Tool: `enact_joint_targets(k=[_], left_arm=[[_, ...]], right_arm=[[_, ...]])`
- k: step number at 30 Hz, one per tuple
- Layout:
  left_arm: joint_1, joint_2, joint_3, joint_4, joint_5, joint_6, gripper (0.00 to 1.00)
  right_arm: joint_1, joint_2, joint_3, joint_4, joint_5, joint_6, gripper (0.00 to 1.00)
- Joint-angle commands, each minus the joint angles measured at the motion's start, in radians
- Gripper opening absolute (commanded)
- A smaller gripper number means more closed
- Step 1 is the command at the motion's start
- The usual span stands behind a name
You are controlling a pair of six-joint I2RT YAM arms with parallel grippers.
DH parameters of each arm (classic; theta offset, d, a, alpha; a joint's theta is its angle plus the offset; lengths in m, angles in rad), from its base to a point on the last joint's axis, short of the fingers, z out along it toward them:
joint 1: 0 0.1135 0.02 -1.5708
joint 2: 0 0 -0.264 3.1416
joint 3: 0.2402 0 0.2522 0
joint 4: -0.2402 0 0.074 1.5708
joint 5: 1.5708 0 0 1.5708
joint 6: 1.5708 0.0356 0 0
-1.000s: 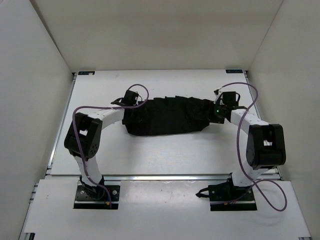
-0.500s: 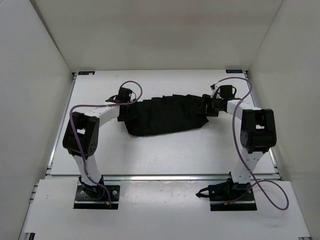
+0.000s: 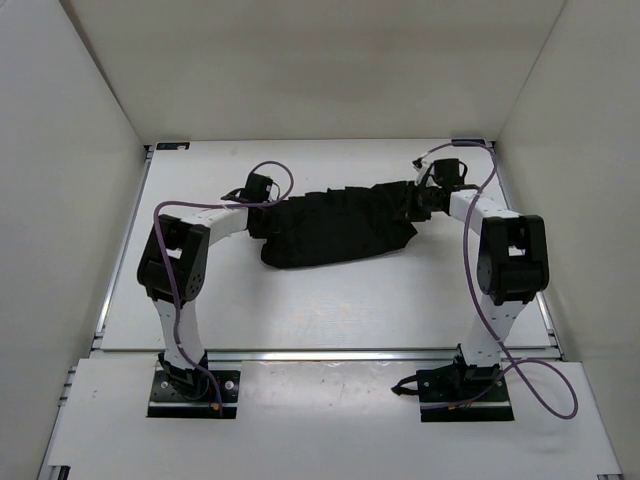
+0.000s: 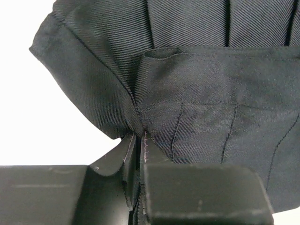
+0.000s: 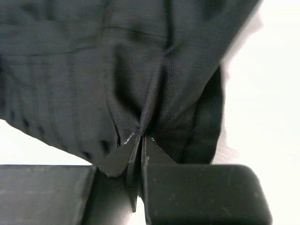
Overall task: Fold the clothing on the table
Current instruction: Fold the skirt
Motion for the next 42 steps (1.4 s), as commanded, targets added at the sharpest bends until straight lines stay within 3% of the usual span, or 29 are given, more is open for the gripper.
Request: enact_joint_targets(k=[1,7,9,14,24,36,37,39,40,41,42], left_arm=[[-0.038,0.030,0.020,-0.007,0.052,0.009,0.13],[-0.096,0.063,0.078,-0.004,0.127,0.011,0.14],[-0.110,0.066,0.069,0.021,0.139,0.004,0.19],[-0.093,0.072,0.061,0.051,0.196,-0.014,0.20],[-0.075,0.047,0.001,0.114,0.272,-0.045,0.19],[-0.064,0.049,-0.064,0.173,0.314,-0.080,0.19],[-0.061,0.049,-0.054,0.174,0.314,-0.086,0.20],[-0.052,0.040,-0.063,0.171,0.322,-0.086,0.23],[-0.046,0.027,-0.068,0.173,0.314,-0.086,0.28],[-0.038,0.023,-0.069,0.165,0.317,-0.085,0.34],[-0.033,0.012,-0.074,0.165,0.322,-0.085,0.39]], right_arm=[[0.036,-0.093,0.095,0.005,-0.007,-0.010,0.00],[0.186,-0.091,0.233,-0.035,-0.015,0.022,0.00],[0.246,-0.071,0.247,-0.004,-0.014,0.050,0.00],[0.373,-0.019,0.244,0.077,-0.018,0.125,0.00],[0.474,0.087,0.245,0.220,-0.074,0.251,0.00],[0.559,0.157,0.311,0.159,-0.067,0.232,0.00],[0.559,0.167,0.328,0.134,-0.051,0.223,0.04],[0.544,0.185,0.362,0.046,-0.050,0.211,0.28],[0.530,0.194,0.380,0.033,-0.051,0.209,0.46],[0.530,0.182,0.385,0.007,-0.047,0.208,0.58],[0.515,0.173,0.386,-0.004,-0.036,0.200,0.63]])
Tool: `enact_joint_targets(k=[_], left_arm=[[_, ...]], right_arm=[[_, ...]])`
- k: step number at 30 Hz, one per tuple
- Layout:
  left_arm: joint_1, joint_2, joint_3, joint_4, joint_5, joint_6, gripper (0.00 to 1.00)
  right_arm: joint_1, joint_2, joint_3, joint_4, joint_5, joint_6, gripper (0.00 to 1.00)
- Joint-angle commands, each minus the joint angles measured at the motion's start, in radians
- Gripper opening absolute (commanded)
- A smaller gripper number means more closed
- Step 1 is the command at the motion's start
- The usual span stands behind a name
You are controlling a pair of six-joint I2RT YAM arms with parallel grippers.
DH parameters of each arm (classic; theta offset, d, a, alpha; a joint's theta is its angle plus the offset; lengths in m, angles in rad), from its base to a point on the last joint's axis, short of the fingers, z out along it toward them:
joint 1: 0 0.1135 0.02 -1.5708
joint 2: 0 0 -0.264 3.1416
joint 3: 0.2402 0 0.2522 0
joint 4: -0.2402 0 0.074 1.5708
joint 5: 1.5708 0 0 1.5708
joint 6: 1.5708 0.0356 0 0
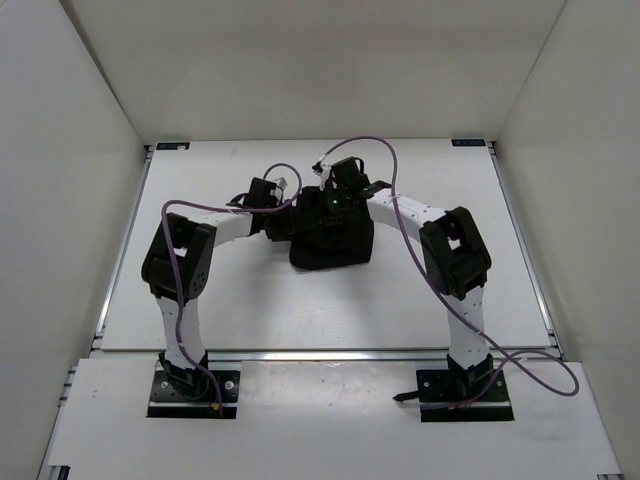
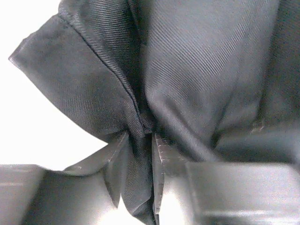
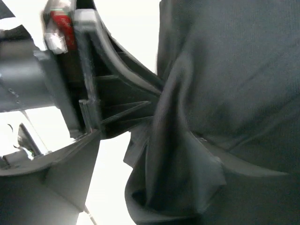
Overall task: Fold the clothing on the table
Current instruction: Fold the skirt
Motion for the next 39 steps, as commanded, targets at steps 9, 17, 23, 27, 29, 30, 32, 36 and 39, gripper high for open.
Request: enact_joint_targets(k=[9,17,23,27,29,30,32,36,39], left_arm=[[0.116,-0.199,-0.053,-0.034,0.030,-0.009,0.87],[0.163,-0.285,-0.119,0.035,0.057,-0.061,0.82],[0.130,-0.305,-0.147,0.121,0.122,-0.096,0.68],[0.131,-0.345,-0.176,0.126,0.120,-0.111,0.43],[0.145,-0.374,-0.199,0.133,0.117,-0.115,0.41],[0.142,-0.377,-0.211,0.129,0.116,-0.116,0.41],[0.154,-0.403,-0.214,0.123,0.106,-0.110,0.42],[0.168,-0.431,-0.237,0.103,0.091,-0.110,0.47],[0.176,-0.449,-0.257,0.109,0.096,-0.113,0.48]], right_arm=[[-0.040,-0.265,0.004,-0.030,0.088,-0.011,0.84],[-0.125,-0.394,-0.190,0.059,0.179,-0.007,0.81],[-0.192,-0.320,-0.237,0.010,0.205,-0.050,0.40],[-0.169,-0.207,-0.112,-0.074,0.260,-0.142,0.24],[-0.162,-0.139,-0.021,-0.103,0.270,-0.173,0.20],[-0.151,-0.121,-0.001,-0.113,0.264,-0.179,0.20],[-0.145,-0.055,0.074,-0.134,0.241,-0.184,0.19],[-0.117,0.017,0.169,-0.157,0.205,-0.185,0.18],[-0.076,0.046,0.198,-0.140,0.165,-0.185,0.20]])
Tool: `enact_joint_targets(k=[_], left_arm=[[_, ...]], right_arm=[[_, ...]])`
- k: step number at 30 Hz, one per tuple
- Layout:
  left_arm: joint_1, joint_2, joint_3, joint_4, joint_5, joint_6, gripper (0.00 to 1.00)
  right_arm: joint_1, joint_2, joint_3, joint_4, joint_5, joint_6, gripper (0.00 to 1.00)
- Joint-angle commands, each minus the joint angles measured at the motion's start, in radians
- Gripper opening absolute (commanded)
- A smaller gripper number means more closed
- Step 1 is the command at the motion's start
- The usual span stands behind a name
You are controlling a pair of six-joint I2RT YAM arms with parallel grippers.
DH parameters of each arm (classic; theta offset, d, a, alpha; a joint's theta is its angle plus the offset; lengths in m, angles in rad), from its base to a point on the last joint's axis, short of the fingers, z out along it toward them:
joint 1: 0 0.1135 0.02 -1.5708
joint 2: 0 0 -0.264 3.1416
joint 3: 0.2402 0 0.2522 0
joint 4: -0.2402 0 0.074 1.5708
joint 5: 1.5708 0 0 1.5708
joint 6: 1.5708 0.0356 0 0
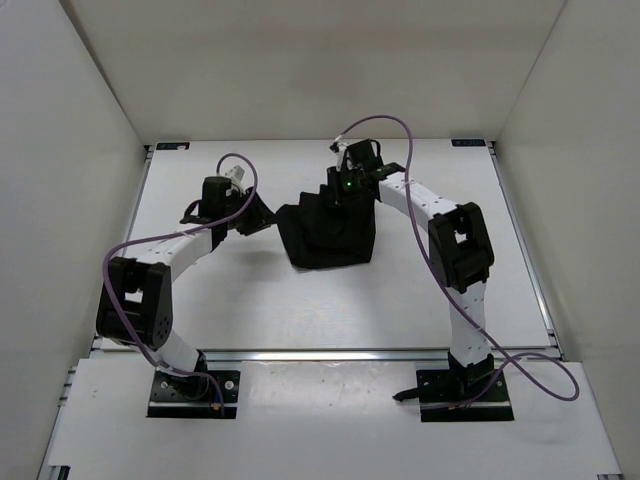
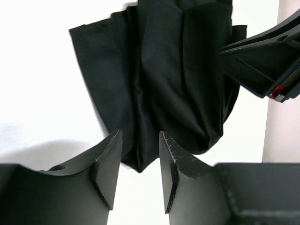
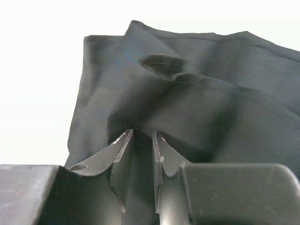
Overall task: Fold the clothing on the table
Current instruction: Fold the skirt
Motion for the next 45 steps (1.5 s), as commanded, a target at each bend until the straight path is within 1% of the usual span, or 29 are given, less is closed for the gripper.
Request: enact_joint_targets(k=[1,5,8,11,12,13,14,16,17,19,20,21,22,25,26,27,28,30,31,32,35,38,40,42,44,45], left_arm=[[0.010,-0.062,-0.025,0.002,-0.004,0.000,0.49],[0.014,-0.073,-0.037,-0.002,-0.001,-0.007,0.51],[0.024,-0.085,-0.031,-0.005,-0.002,0.003,0.53],[0.031,-0.105,-0.029,-0.013,0.016,0.007,0.56],[0.025,-0.108,-0.029,-0.016,0.018,0.009,0.62],[0.022,-0.104,-0.028,-0.013,0.031,0.010,0.69],[0.021,-0.105,-0.025,0.008,0.053,0.009,0.77],[0.008,-0.107,-0.037,0.043,0.085,-0.005,0.86],[0.001,-0.110,-0.045,0.086,0.103,-0.023,0.90],[-0.004,-0.108,-0.061,0.140,0.136,-0.068,0.94],[-0.004,-0.105,-0.081,0.183,0.142,-0.079,0.95],[-0.004,-0.095,-0.086,0.220,0.151,-0.103,0.95],[-0.004,-0.087,-0.091,0.234,0.156,-0.129,0.95],[-0.013,-0.043,-0.086,0.355,0.179,-0.189,0.93],[-0.022,-0.017,-0.077,0.370,0.183,-0.216,0.93],[-0.030,0.009,-0.060,0.398,0.189,-0.221,0.93],[-0.044,0.022,-0.037,0.413,0.189,-0.235,0.92],[-0.087,0.075,0.007,0.406,0.171,-0.235,0.92],[-0.105,0.088,0.024,0.387,0.156,-0.220,0.92],[-0.116,0.117,0.058,0.363,0.148,-0.220,0.92],[-0.153,0.186,0.099,0.315,0.116,-0.205,0.90],[-0.159,0.232,0.098,0.336,0.113,-0.209,0.88],[-0.159,0.260,0.100,0.352,0.125,-0.229,0.84],[-0.165,0.292,0.124,0.352,0.113,-0.224,0.77],[-0.164,0.310,0.145,0.340,0.107,-0.220,0.67],[-0.160,0.321,0.153,0.341,0.110,-0.217,0.63]], right_arm=[[0.057,0.025,0.055,0.007,-0.051,-0.019,0.21],[0.120,0.067,0.023,0.053,-0.126,-0.012,0.19],[0.154,0.093,0.035,0.080,-0.183,0.013,0.15],[0.185,0.102,0.086,0.041,-0.154,0.002,0.15],[0.186,0.096,0.116,0.030,-0.112,-0.006,0.19],[0.185,0.081,0.127,0.007,-0.067,-0.004,0.27],[0.174,0.060,0.123,-0.008,-0.056,-0.009,0.36],[0.146,0.014,0.097,-0.005,-0.039,0.008,0.48],[0.111,-0.013,0.091,0.004,-0.038,0.031,0.53],[0.050,-0.075,0.059,0.021,-0.050,0.062,0.59],[0.018,-0.120,0.031,0.043,-0.060,0.079,0.63],[0.007,-0.141,0.020,0.063,-0.059,0.082,0.66],[-0.021,-0.193,-0.010,0.065,-0.041,0.091,0.67],[-0.068,-0.307,-0.122,0.106,0.005,0.074,0.68],[-0.084,-0.342,-0.171,0.104,0.028,0.065,0.67],[-0.088,-0.365,-0.213,0.104,0.039,0.060,0.63],[-0.113,-0.373,-0.231,0.099,0.039,0.060,0.61],[-0.128,-0.387,-0.302,0.088,0.018,0.068,0.46],[-0.137,-0.396,-0.316,0.090,0.016,0.071,0.44],[-0.142,-0.398,-0.351,0.085,0.015,0.068,0.44],[-0.127,-0.393,-0.388,0.097,0.018,0.065,0.42],[-0.124,-0.379,-0.411,0.117,-0.002,0.070,0.42],[-0.116,-0.344,-0.414,0.123,-0.011,0.070,0.41],[-0.114,-0.327,-0.406,0.128,-0.031,0.077,0.39],[-0.104,-0.297,-0.402,0.133,-0.036,0.079,0.38],[-0.096,-0.289,-0.393,0.130,-0.032,0.074,0.37]])
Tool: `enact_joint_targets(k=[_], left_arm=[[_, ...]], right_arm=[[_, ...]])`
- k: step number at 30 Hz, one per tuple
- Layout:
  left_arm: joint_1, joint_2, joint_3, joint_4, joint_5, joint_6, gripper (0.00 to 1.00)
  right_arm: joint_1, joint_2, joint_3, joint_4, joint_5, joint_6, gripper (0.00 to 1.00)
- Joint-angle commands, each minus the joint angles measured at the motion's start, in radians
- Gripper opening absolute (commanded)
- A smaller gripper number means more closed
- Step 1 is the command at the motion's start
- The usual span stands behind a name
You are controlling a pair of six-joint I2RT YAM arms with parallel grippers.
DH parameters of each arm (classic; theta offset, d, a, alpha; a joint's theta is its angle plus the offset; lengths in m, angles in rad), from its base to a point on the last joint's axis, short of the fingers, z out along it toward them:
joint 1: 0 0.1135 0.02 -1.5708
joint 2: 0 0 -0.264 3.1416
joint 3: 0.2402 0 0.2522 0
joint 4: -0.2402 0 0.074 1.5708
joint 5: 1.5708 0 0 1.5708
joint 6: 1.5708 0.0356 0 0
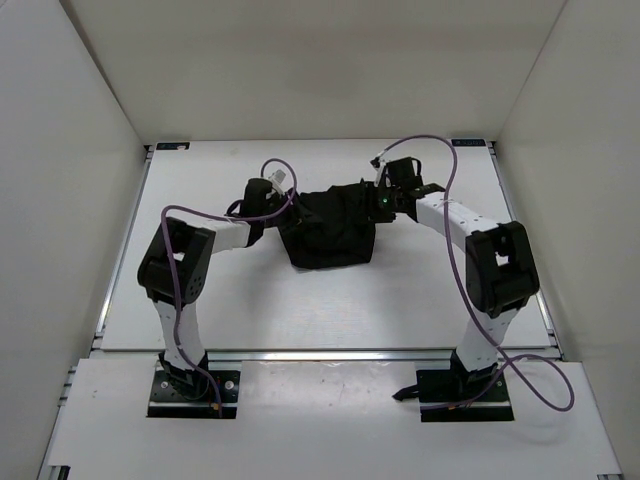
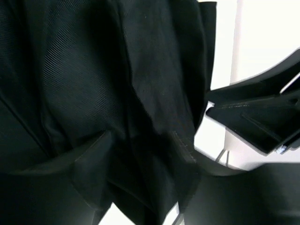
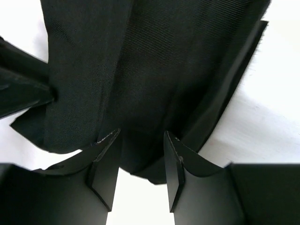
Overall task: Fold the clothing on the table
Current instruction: Fold the skirt
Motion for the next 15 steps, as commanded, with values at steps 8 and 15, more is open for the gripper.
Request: enact_joint_targets(k=[8,15], left_arm=[[-0.015,0.077,0.188,-0.080,-0.011,0.055,0.00],[0.049,-0.005,0.118,-0.088,-0.007,0.081,0.00]], right_arm=[[0.023,0.095,0.069,0.020,-0.013,-0.022,0.26],[-0.006,0.120,0.035,0.029,-0.013,-0.025,0.13]])
